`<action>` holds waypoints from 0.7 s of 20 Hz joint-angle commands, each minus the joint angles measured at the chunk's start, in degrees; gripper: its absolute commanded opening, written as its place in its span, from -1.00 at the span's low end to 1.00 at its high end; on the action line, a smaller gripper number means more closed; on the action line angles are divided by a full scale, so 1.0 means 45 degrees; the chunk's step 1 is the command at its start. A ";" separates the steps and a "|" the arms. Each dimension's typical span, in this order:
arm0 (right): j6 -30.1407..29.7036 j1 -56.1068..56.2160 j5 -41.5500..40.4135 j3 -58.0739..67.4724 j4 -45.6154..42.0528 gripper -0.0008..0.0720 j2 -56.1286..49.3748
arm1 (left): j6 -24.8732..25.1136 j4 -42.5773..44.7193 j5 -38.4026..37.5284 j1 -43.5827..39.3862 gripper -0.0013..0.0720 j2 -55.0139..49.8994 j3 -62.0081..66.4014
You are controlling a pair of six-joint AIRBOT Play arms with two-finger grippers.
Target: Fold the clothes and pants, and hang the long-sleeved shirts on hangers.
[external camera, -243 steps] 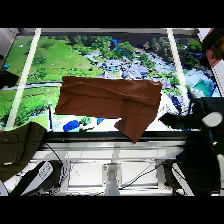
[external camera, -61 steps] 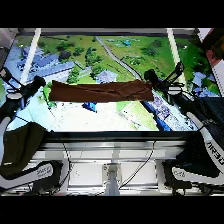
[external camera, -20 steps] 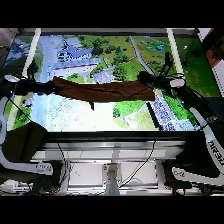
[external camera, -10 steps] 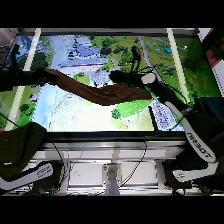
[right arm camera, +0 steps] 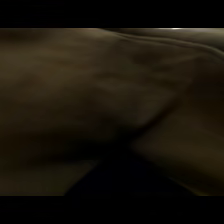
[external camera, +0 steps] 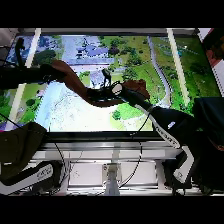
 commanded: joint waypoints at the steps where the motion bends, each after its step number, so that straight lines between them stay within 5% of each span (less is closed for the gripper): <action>1: 0.0466 0.0680 0.0471 0.0719 -0.0806 -0.93 -0.0389 | 0.0000 -0.0102 0.0355 -0.0767 -0.89 -0.0092 0.0010; 9: 0.0466 -0.2482 0.4541 0.0714 -0.3385 -0.93 0.0607 | 0.0398 -0.0112 0.2579 -0.2846 -0.89 -0.0826 0.0010; 14: 0.0510 -0.4600 0.5518 0.0709 -0.6659 -0.93 0.2429 | 0.0821 -0.0121 0.6863 -0.6076 -0.89 -0.1005 0.0010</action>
